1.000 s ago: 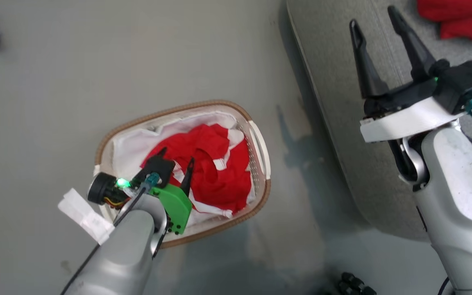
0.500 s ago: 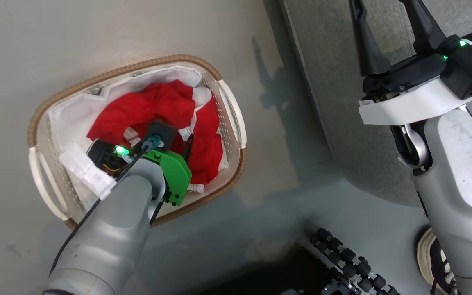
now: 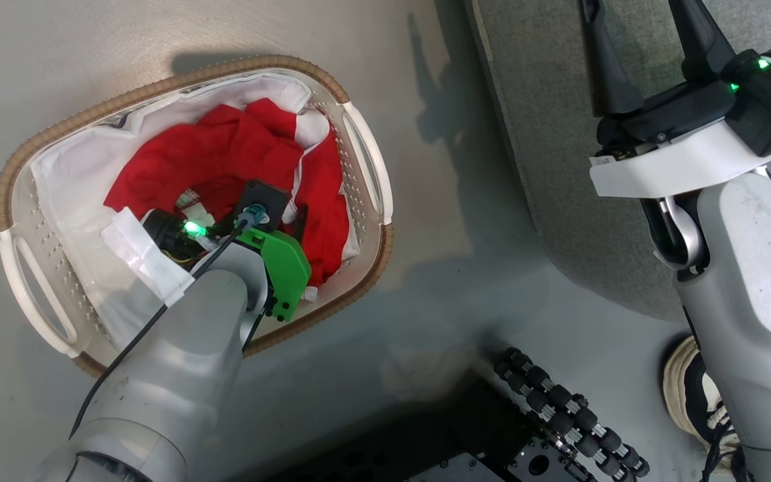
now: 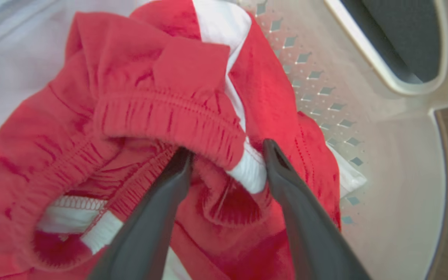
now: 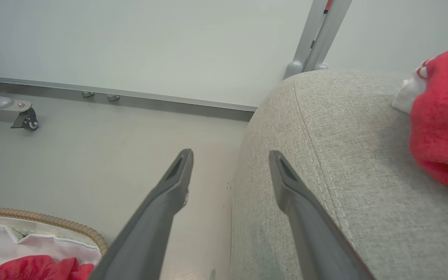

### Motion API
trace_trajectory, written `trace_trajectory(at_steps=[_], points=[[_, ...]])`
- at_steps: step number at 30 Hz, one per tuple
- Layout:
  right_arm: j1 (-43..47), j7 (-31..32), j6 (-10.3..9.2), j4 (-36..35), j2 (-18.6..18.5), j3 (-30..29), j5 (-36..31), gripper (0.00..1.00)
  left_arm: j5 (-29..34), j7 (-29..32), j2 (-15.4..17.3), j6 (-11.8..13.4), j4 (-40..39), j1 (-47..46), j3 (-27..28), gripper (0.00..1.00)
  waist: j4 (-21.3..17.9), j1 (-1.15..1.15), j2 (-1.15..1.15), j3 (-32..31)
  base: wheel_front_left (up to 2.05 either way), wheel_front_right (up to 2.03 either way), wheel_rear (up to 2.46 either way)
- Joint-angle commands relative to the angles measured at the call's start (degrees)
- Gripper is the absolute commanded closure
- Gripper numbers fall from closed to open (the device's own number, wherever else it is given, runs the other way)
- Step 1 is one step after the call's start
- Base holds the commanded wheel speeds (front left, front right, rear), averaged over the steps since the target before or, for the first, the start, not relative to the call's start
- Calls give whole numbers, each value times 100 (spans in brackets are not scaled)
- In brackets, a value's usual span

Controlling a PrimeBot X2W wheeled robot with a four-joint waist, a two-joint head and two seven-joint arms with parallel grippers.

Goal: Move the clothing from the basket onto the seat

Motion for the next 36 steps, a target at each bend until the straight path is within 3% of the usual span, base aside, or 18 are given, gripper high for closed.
trace_trajectory(at_steps=[1,7,17,30,36], points=[[-23,-13,-8,17,15,-21,10,0,-65,-87,42,-14,-20,-123,-44,100,-1,-1,0,-12,0,0,0],[25,-13,-8,150,64,5,15,0,-311,-386,42,7,-72,65,-87,100,23,-1,0,-274,0,0,0],[525,-13,-8,411,-84,131,-49,0,-601,-527,31,85,-729,821,-66,100,526,-1,0,-1408,0,0,0],[1589,-13,-8,821,-40,279,-78,0,-29,-527,180,295,-2473,2555,1067,100,1236,-1,0,-3154,0,0,0],[2012,-13,-8,993,54,326,-104,0,379,-527,186,211,-3250,3092,1508,100,1392,-1,0,-3752,0,0,0]])
